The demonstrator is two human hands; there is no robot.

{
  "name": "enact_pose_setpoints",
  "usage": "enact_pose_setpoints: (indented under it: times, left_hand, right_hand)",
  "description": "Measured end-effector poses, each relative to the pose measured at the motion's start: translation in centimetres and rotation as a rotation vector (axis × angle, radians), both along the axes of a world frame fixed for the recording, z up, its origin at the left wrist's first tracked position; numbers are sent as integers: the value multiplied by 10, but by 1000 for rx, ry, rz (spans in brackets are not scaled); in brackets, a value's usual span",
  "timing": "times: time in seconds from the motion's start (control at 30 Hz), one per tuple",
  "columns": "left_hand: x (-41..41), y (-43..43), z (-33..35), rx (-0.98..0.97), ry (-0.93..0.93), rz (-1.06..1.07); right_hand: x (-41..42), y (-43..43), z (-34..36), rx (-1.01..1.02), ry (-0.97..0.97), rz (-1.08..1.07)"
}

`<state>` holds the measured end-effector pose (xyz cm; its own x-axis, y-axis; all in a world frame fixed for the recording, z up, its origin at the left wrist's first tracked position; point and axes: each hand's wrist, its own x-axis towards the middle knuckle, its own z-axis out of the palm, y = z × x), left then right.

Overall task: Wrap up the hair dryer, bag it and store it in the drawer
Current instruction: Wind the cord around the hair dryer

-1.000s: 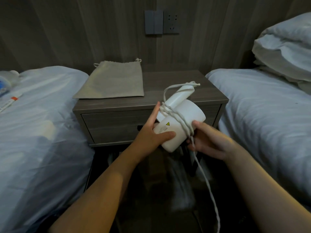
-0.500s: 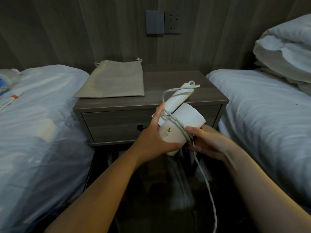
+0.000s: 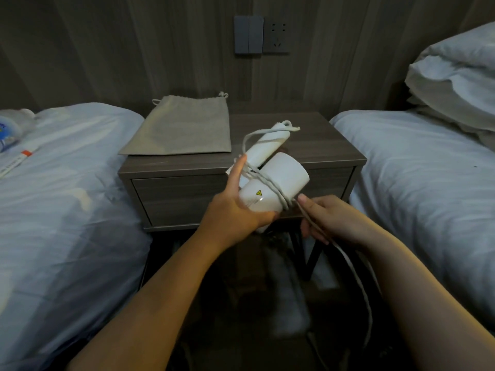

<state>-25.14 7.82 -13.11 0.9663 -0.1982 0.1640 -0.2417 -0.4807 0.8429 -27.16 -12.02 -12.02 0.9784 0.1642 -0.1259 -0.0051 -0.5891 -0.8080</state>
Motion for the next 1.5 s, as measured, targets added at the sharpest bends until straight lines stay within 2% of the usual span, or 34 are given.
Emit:
enact_pose_setpoints:
  times: [0.1,0.23,0.4,0.47,0.67,0.73,0.8,0.87,1.03,1.17,1.23,1.37,1.43,1.5]
  left_hand:
    - [3,7,3,52,-30,79]
    - [0,9,6,196,-119,58]
    - [-4,5,1,406,-272,75]
    - [-3,5,-1,494,-302,60]
    - [3,5,-4,712,-287,-44]
    - [5,6,-9,755,-322,-54]
    - [6,8,-13,767,-335,-65]
    - [7,8,-15,766,-350,-67]
    - [8,7,-19,770,-332,-115]
    - [8,10,-21,782,-278,-218]
    - [8,10,-22,802,-274,-288]
    - [7,8,-29,838,-345,-366]
    - [7,7,-31,843,-376,-392]
    - [7,7,-31,840,-419,-404]
  right_hand:
    - [-1,3,5,-164,-26,34]
    - [-2,7,10,-403,-90,92]
    - [-12,9,20,-580,-79,155]
    - [-17,11,24,-637,-143,175]
    - [-24,19,27,-786,-474,35]
    - [-23,17,26,-842,-490,-23]
    - [-22,11,29,-882,-412,-75]
    - [-21,6,33,-853,-298,-66]
    - [-26,6,38,-498,-233,152]
    - [-32,8,42,-499,-183,306]
    - [-29,6,40,-576,-266,219]
    - [-24,2,36,-731,-469,-168]
    - [-21,-2,34,-802,-466,-264]
    - [-19,-5,31,-745,-462,-298]
